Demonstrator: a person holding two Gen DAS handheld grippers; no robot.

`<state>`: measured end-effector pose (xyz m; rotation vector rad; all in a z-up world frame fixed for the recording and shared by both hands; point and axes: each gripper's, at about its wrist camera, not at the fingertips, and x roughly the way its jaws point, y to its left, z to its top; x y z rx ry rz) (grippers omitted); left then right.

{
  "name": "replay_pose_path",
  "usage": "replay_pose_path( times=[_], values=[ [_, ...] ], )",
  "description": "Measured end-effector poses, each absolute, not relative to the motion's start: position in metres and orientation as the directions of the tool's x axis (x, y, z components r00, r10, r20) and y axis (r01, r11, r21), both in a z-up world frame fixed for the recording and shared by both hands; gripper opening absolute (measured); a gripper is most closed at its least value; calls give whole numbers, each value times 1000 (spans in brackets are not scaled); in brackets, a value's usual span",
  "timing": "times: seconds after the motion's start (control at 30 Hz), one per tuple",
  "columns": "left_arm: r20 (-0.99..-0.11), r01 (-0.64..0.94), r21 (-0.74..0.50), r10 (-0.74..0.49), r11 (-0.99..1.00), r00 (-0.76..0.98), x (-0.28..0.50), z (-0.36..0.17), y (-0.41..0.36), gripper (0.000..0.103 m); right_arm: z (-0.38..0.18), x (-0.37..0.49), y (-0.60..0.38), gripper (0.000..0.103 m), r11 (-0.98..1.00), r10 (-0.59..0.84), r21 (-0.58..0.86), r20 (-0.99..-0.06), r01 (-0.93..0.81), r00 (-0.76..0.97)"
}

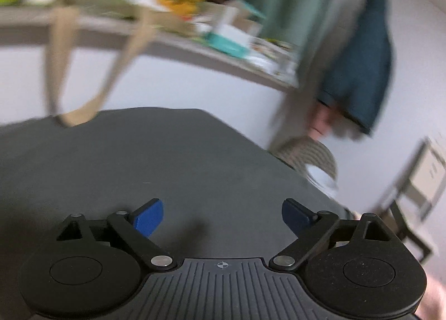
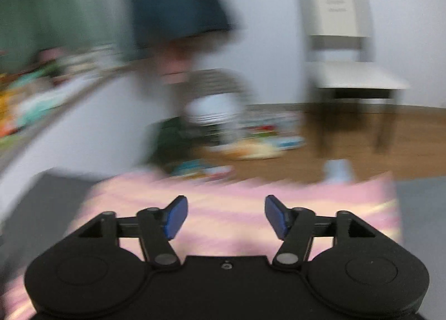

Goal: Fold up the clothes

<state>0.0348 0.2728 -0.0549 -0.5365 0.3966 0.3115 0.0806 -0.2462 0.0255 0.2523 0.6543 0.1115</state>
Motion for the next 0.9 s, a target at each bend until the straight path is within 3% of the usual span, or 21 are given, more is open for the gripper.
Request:
replay_pose_path(
  times=[0.13,0.33,0.43,0.6,0.83,0.9],
  values=[
    [-426,-426,-481,220,766,878,24,-50,293,93,15,26,-109,65,900,435,304,-570,-313,697],
    [-378,-531,-484,381,696,844,-5,-40,319,93,-15,-41,86,49,748,537,2,-590,-664,603],
    [-385,-591,-489,449,641,806,-11,-41,335,93,-28,-44,133,46,717,518,-98,-587,-690,622],
    [-392,-645,-458,512,612,764,-12,-46,345,93,-50,-21,160,37,747,469,-103,-618,-656,631],
    [-355,-663,-423,560,618,748,-14,-40,349,93,-76,-10,182,36,743,398,-170,-665,-647,632],
    [-350,-663,-417,563,622,749,-15,-39,347,93,-84,-14,179,28,754,398,-170,-651,-634,647]
  ],
)
